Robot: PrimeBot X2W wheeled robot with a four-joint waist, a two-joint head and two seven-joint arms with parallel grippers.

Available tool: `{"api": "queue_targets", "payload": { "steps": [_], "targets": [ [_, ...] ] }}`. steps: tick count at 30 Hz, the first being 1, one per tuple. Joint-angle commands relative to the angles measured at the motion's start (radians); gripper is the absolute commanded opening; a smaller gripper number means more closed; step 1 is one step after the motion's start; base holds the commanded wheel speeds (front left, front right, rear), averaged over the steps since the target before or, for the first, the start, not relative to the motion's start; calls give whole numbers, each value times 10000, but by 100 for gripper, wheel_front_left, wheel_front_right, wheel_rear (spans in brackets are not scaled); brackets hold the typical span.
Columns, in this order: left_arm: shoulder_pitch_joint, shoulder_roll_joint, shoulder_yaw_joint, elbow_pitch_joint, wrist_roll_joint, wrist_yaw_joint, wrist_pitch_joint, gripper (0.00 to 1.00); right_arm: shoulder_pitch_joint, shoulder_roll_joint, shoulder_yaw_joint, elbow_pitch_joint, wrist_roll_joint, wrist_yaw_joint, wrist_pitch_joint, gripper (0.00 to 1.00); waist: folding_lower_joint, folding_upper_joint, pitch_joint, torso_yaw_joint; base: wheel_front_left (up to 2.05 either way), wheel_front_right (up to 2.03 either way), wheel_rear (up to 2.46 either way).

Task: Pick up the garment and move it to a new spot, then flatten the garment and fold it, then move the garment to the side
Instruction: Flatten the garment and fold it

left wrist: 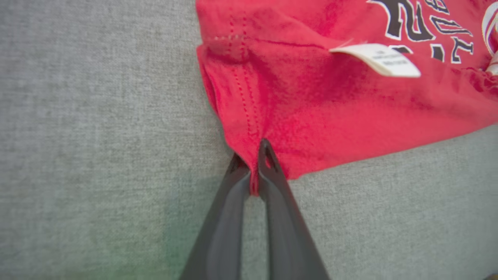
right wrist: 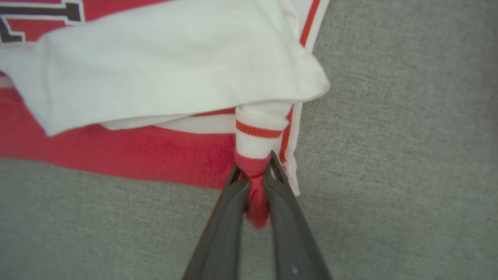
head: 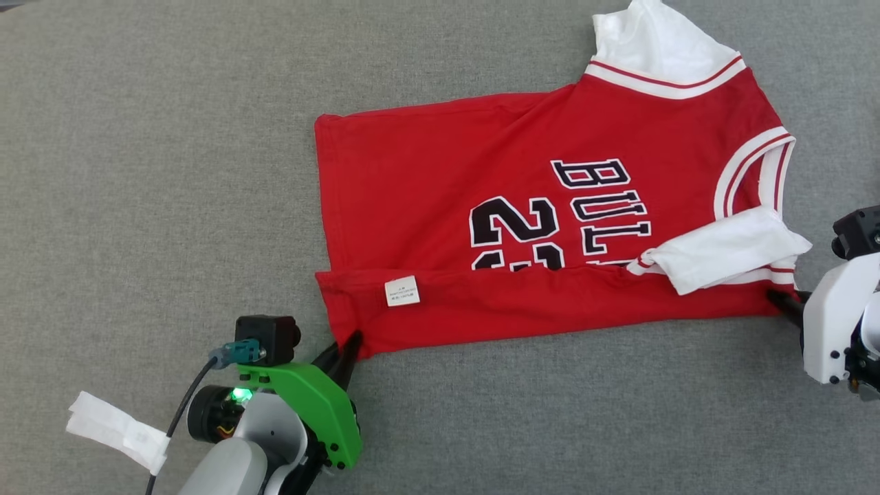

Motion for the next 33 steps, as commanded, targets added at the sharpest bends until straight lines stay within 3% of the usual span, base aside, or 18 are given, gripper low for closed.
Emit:
{"api": "queue_targets", "payload": {
  "steps": [1, 5, 10, 13, 14, 15, 16, 17, 20, 24, 29, 33],
  "targets": [
    [209, 144, -75, 89, -106, -95, 144, 0, 376, -104, -119, -26, 180, -9, 100, 0, 0, 0, -242, 31, 0, 0, 0],
    [773, 689, 84, -643, -278, -153, 341, 0, 1129, -353, -568, -729, 637, -11, 294, 0, 0, 0, -707, -10, 0, 0, 0],
    [2001, 1464, 333, -2210, -621, 103, 842, 0, 2541, -632, -1183, -1791, 1083, -12, 835, 0, 0, 0, -1054, -152, 0, 0, 0],
    [2610, 1707, 395, -2909, -859, 296, 1110, 0, 3168, -488, -1495, -2221, 1225, -12, 1051, 0, 0, 0, -1085, -202, 0, 0, 0],
    [2776, 1753, 395, -3054, -878, 356, 1175, 0, 3322, -402, -1583, -2314, 1168, -12, 1039, 13, 0, 0, -1079, -215, 0, 0, 0],
    [2882, 1806, 386, -3126, -805, 429, 1188, 19, 3415, -293, -1684, -2303, 1051, -12, 1010, 29, 0, 0, -1076, -233, 0, 0, 0],
    [2988, 1835, 342, -3190, -707, 470, 1179, 70, 3546, -195, -1699, -2296, 914, -12, 1056, 90, 0, 0, -1067, -249, 0, 0, 0],
    [3047, 1812, 290, -3224, -672, 500, 1157, 100, 3634, -142, -1633, -2365, 860, -9, 1121, 100, 0, 0, -1060, -252, 0, 0, 0],
    [3190, 1765, 256, -3487, -647, 606, 1080, 100, 3747, -44, -1844, -2739, 846, -9, 1057, 100, 0, 0, -1033, -278, 0, 0, 0],
    [2881, 2192, 647, -4295, -351, 796, 1025, 100, 3418, -481, -2424, -3849, 958, -5, 1145, 100, 0, 0, -721, -387, 0, 0, 0],
    [1070, 2383, 1010, -5085, -25, 766, 1476, 100, 1305, -976, -2644, -4750, 852, -6, 1469, 100, 0, 0, 516, -250, 0, 0, 0],
    [-1186, 1767, 634, -4105, 77, 495, 2009, 100, -1323, -997, -1784, -4034, 82, -5, 1722, 100, 0, 0, 1758, 147, 0, 0, 0]
  ]
}}
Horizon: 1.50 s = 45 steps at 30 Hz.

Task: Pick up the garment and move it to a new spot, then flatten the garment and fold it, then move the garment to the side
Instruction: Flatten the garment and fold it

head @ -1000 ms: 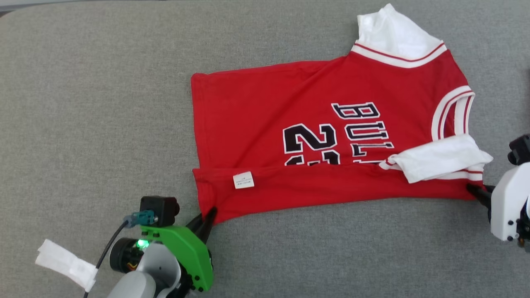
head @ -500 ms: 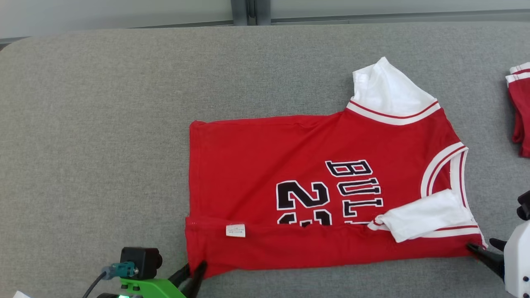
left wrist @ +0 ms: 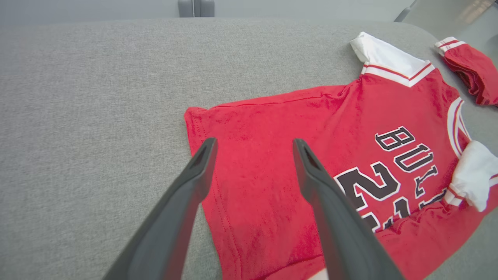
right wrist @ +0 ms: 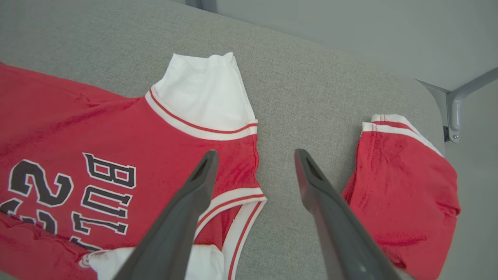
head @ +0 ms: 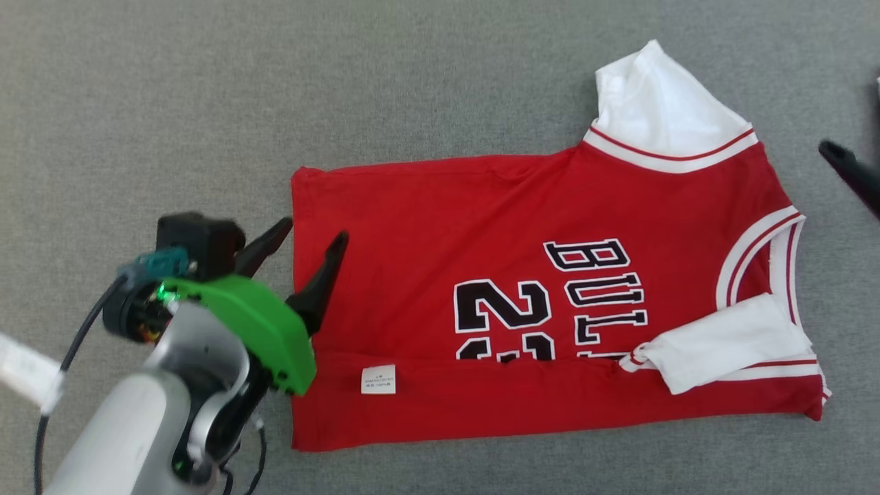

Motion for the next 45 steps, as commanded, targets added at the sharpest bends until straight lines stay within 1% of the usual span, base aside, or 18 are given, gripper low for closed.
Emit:
{"api": "queue_targets", "payload": {
  "steps": [1, 4, 6, 10, 13, 16, 22, 23, 24, 26, 27, 28, 30, 32, 34, 39, 42, 45],
  "targets": [
    [-715, -217, -66, 467, -11, -133, 105, 100, -876, 154, 356, 394, -315, -1, 75, 100, 0, 0, 1692, 602, 0, 0, 0],
    [-2208, -748, -333, 1740, 132, -448, 167, 100, -2767, 502, 1222, 1575, -1004, -2, 196, 100, 0, 0, 2369, 915, 0, 0, 0],
    [-2870, -1049, -510, 2540, 194, -628, 116, 100, -3657, 716, 1623, 2367, -1325, -2, 109, 100, 0, 0, 2556, 1115, 0, 0, 0],
    [-3806, -1332, -824, 3634, 415, -952, 96, 100, -4961, 928, 2255, 3602, -1650, -2, 43, 100, 0, 0, 2853, 1358, 0, 0, 0],
    [-4054, -1500, -938, 4158, 447, -1107, -48, 100, -5502, 978, 2729, 4286, -1769, -2, -171, 100, 0, 0, 2968, 1488, 0, 0, 0],
    [-4131, -1488, -1032, 4558, 518, -1170, -89, 100, -5818, 1041, 2967, 4841, -1723, -2, -393, 100, 0, 0, 2935, 1535, 0, 0, 0],
    [-4258, -1576, -1214, 4872, 440, -1310, -53, 100, -5920, 1103, 3433, 5548, -1345, 1, -386, 100, 0, 0, 2968, 1584, 0, 0, 0],
    [-4263, -1568, -1231, 4909, 428, -1329, -14, 100, -5926, 1109, 3491, 5609, -1292, 1, -415, 95, 0, 0, 2958, 1574, 0, 0, 0],
    [-4243, -1577, -1236, 4960, 380, -1333, -5, 100, -5908, 1101, 3547, 5692, -1219, 2, -419, 73, 0, 0, 2942, 1558, 0, 0, 0],
    [-4245, -1524, -1288, 5054, 386, -1354, 80, 100, -5912, 1068, 3640, 5782, -1116, 2, -421, 49, 0, 0, 2916, 1518, 0, 0, 0],
    [-4249, -1519, -1298, 5078, 369, -1364, 76, 100, -5914, 1048, 3666, 5802, -1065, 2, -420, 42, 0, 0, 2912, 1500, 0, 0, 0],
    [-4253, -1517, -1337, 5111, 319, -1423, 155, 83, -5928, 1040, 3703, 5825, -971, 1, -383, 31, 0, 0, 2913, 1474, 0, 0, 0],
    [-4221, -1557, -1421, 5170, 246, -1518, 259, 0, -5937, 1064, 3766, 5831, -747, 1, -287, 0, 0, 0, 2915, 1424, 0, 0, 0],
    [-4133, -1591, -1540, 5270, 140, -1623, 397, 0, -5945, 1047, 3861, 5812, -583, -2, -231, 0, 0, 0, 2888, 1363, 0, 0, 0],
    [-4137, -1586, -1620, 5327, 102, -1708, 388, 0, -6003, 1007, 3891, 5728, -482, -2, -422, 0, 0, 0, 2872, 1297, 0, 0, 0],
    [-4175, -1516, -1321, 5193, 206, -1571, -309, 0, -6036, 1011, 3700, 5338, -94, -2, -1480, 0, 0, 0, 2555, 1125, 0, 0, 0],
    [-4059, -1381, -1208, 4871, 258, -1503, -581, 0, -5783, 835, 3579, 4947, 228, -2, -2047, 0, 0, 0, 2301, 997, 0, 0, 0],
    [-3809, -1252, -1151, 4428, 197, -1471, -774, 0, -5328, 591, 3299, 4297, 579, -2, -2770, 0, 0, 0, 1993, 837, 0, 0, 0]
  ]
}}
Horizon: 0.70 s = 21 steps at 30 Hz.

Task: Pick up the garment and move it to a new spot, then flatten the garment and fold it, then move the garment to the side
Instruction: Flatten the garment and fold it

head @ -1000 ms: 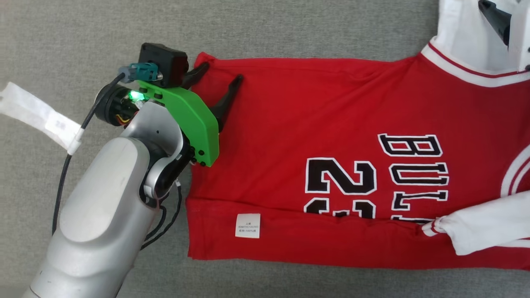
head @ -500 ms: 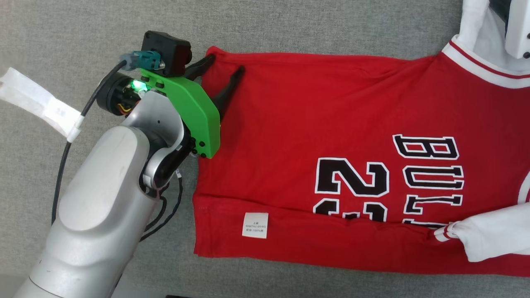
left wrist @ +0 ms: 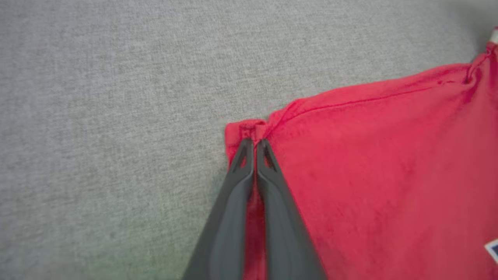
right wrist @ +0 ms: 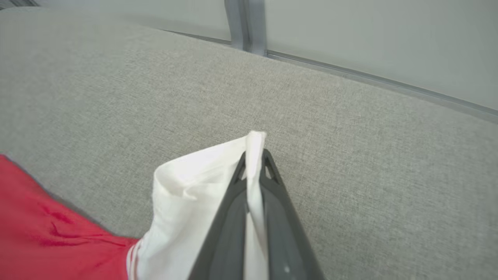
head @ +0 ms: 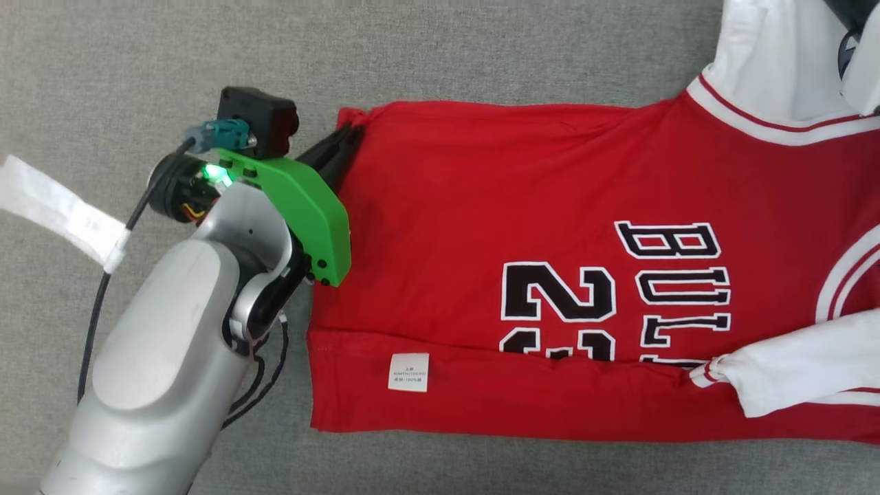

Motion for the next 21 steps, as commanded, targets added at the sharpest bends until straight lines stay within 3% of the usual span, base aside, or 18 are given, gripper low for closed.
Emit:
{"api": "queue_targets", "payload": {
  "steps": [1, 12, 21],
  "targets": [
    [272, 163, -12, -115, 4, 67, -59, 0, 334, -140, -156, -233, 174, -2, -250, 0, 0, 0, -370, -241, 0, 0, 0],
    [1880, 754, 251, -1371, 121, 735, -539, 0, 3533, -447, -1009, -2058, 761, -1, -1339, 0, 0, 0, -1753, -975, 0, 0, 0],
    [3028, 1797, -75, -2805, 163, 900, 626, 0, 5203, -453, -1472, -2981, 849, -1, -586, 0, 0, 0, -2376, -1267, 0, 0, 0]
  ]
}}
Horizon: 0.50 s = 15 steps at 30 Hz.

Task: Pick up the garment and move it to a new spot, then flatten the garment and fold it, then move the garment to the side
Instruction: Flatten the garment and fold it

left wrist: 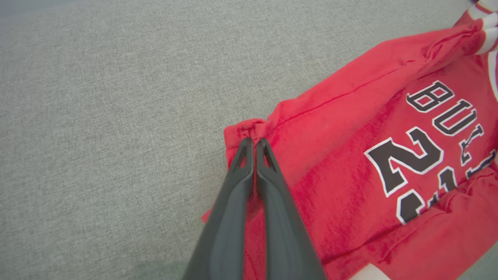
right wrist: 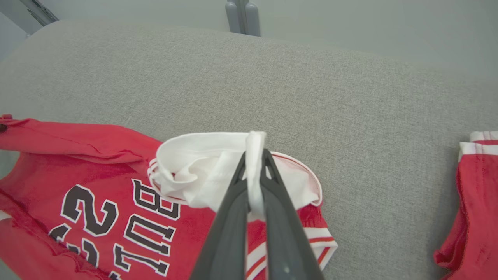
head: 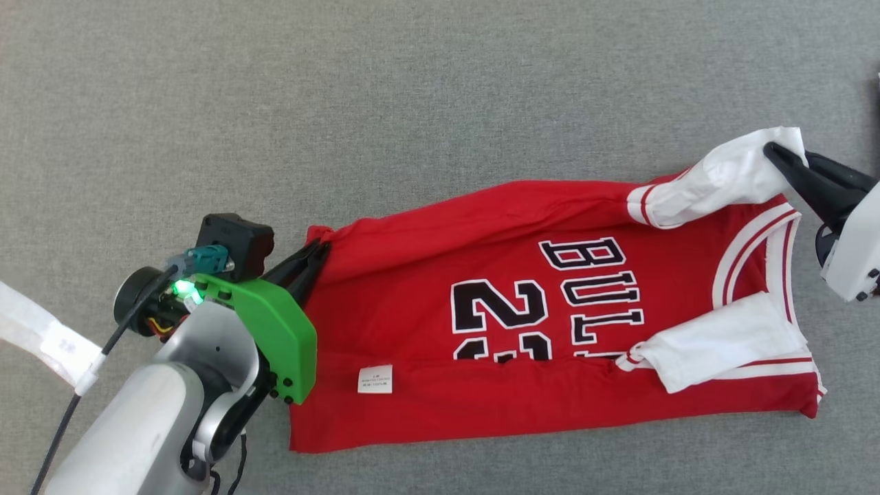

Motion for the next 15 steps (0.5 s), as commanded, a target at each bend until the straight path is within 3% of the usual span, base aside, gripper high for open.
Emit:
{"api": "queue_targets", "payload": {
  "steps": [1, 7, 15],
  "targets": [
    [238, 198, -14, -281, 113, 87, 160, 0, 292, 7, -137, -195, 0, -1, 126, 0, 0, 0, -317, -202, 0, 0, 0],
    [835, 596, 5, -1162, 24, 393, 573, 0, 1254, 140, -463, -841, 34, -1, 655, 0, 0, 0, -448, -218, 0, 0, 0],
    [1634, 674, -130, -1511, -32, 680, 481, 0, 2140, 512, -691, -1069, -81, -1, 761, 0, 0, 0, -473, -245, 0, 0, 0]
  ]
}}
